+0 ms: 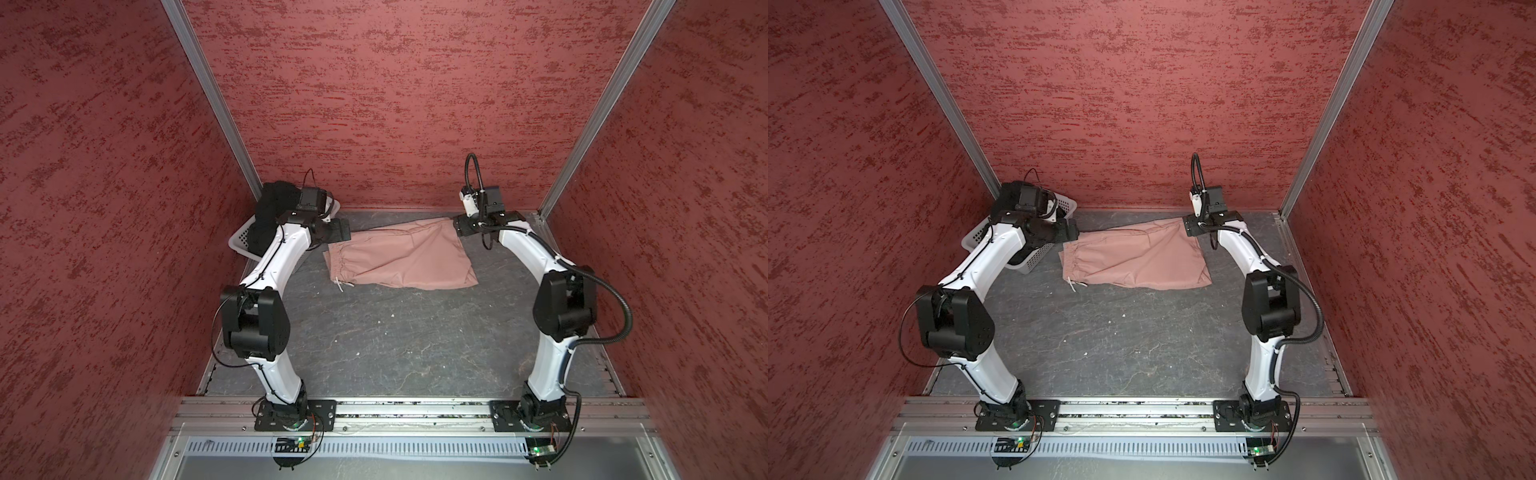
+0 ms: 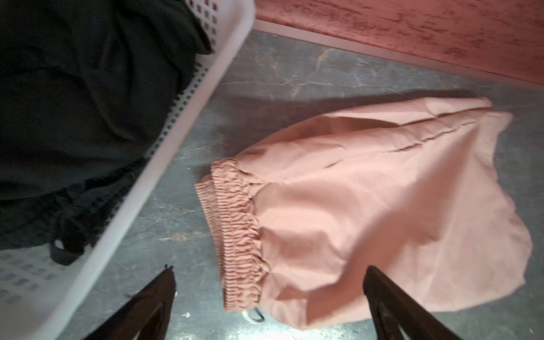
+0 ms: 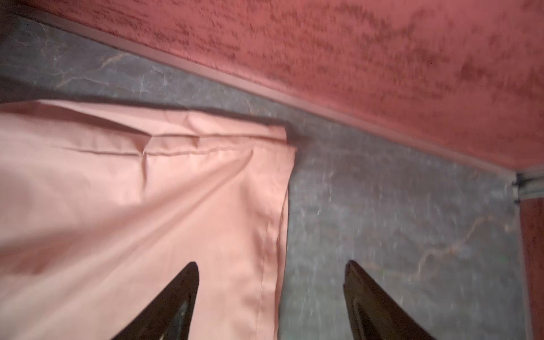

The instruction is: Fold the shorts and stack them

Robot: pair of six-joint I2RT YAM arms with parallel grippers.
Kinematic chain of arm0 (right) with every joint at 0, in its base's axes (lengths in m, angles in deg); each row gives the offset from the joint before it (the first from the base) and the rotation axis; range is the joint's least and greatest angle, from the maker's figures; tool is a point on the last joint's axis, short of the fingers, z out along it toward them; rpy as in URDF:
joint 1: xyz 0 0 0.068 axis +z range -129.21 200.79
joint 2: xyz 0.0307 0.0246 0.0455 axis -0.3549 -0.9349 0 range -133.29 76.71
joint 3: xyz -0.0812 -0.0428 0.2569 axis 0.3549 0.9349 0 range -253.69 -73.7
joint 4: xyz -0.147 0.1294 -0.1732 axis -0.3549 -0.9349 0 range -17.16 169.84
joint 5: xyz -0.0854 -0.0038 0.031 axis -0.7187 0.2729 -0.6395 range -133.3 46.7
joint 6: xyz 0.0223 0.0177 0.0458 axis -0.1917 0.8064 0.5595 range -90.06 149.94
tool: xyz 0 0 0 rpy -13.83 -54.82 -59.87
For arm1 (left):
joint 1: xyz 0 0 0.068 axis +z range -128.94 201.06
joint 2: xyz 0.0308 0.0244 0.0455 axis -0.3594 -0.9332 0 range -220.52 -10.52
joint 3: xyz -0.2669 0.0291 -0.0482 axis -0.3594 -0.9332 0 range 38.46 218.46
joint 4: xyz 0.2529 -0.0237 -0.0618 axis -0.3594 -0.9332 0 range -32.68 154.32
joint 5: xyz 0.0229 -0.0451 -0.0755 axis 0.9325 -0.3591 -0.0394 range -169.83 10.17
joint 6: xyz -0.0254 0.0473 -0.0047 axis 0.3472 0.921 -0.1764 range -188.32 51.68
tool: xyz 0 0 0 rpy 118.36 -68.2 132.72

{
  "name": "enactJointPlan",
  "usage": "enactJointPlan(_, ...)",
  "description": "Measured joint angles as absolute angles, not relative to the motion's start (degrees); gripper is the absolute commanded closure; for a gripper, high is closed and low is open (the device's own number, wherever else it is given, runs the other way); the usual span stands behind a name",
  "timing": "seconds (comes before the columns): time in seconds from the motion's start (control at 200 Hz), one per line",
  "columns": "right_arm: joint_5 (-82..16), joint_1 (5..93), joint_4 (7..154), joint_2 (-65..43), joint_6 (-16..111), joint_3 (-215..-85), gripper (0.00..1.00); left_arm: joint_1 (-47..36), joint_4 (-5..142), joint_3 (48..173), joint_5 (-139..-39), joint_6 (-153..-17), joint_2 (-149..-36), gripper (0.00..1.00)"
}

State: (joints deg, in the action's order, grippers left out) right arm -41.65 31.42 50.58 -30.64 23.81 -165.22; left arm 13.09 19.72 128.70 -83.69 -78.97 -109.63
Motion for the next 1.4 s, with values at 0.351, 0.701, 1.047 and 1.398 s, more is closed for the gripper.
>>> enactJointPlan(0.351, -35.57, 25.94, 53.29, -20.87, 35.09, -142.60, 0.15, 10.80, 23.02, 112.76, -89.26, -83.61, -105.63, 0.01)
enactJointPlan(0.701, -29.85, 25.46, 58.85, -30.07, 38.76, -142.62, 0.19, 10.76, 25.33, 108.04, -90.86, -85.55, -99.40, 0.01)
enactJointPlan(1.047, -28.47, 25.46, 60.75, -34.05, 42.06, -142.62, 0.72, 11.52, 25.31, 105.64, -90.14, -85.92, -95.33, 0.01)
enactJointPlan(1.398, -35.29, 25.37, 51.94, -25.59, 43.11, -137.11, 1.00, 13.51, 25.31, 104.59, -89.90, -86.10, -92.56, 0.01)
